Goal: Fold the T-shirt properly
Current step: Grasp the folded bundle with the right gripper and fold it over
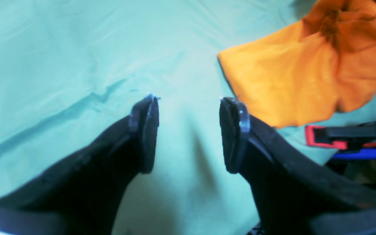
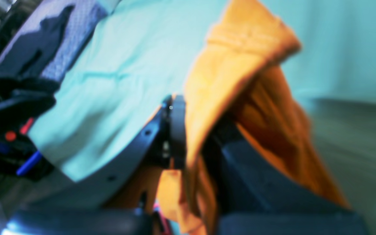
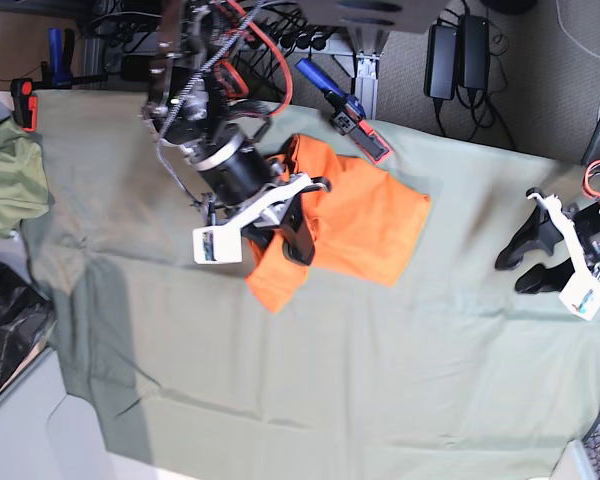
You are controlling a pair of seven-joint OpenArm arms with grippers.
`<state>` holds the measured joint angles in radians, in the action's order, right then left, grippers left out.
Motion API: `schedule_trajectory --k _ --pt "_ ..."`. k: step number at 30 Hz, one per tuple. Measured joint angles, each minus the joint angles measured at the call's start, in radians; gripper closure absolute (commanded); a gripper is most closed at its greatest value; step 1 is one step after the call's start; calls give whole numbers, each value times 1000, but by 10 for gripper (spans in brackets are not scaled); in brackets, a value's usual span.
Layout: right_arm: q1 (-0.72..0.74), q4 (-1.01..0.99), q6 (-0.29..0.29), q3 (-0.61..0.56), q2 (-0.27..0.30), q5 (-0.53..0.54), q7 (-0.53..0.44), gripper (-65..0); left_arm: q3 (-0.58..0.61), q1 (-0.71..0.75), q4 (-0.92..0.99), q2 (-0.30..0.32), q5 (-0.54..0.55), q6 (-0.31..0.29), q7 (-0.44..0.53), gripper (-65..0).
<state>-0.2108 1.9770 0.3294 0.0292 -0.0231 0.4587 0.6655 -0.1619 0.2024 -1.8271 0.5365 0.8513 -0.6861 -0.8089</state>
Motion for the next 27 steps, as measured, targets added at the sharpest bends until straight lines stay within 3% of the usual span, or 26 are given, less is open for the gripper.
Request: schedule_trajectory --k 5,6,9,11,18,27 --pt "6 -71 0 -93 -21 -101 -37 0 0 0 0 12 38 0 -23 -328" --pt "6 -83 0 -106 -21 -117 -40 -39 0 0 0 12 52 0 -23 -328" --pt "6 -94 0 -158 -16 -146 -60 -312 0 0 0 11 58 0 -22 -328" --pt "6 -94 0 -199 -16 -192 -64 -394 0 0 0 12 58 0 -23 -328" --pt "6 -95 0 -326 -21 -206 -90 -397 0 0 0 12 59 0 -23 -328" --pt "35 -94 0 -337 -72 -180 -128 -396 0 0 0 12 118 0 -58 -328"
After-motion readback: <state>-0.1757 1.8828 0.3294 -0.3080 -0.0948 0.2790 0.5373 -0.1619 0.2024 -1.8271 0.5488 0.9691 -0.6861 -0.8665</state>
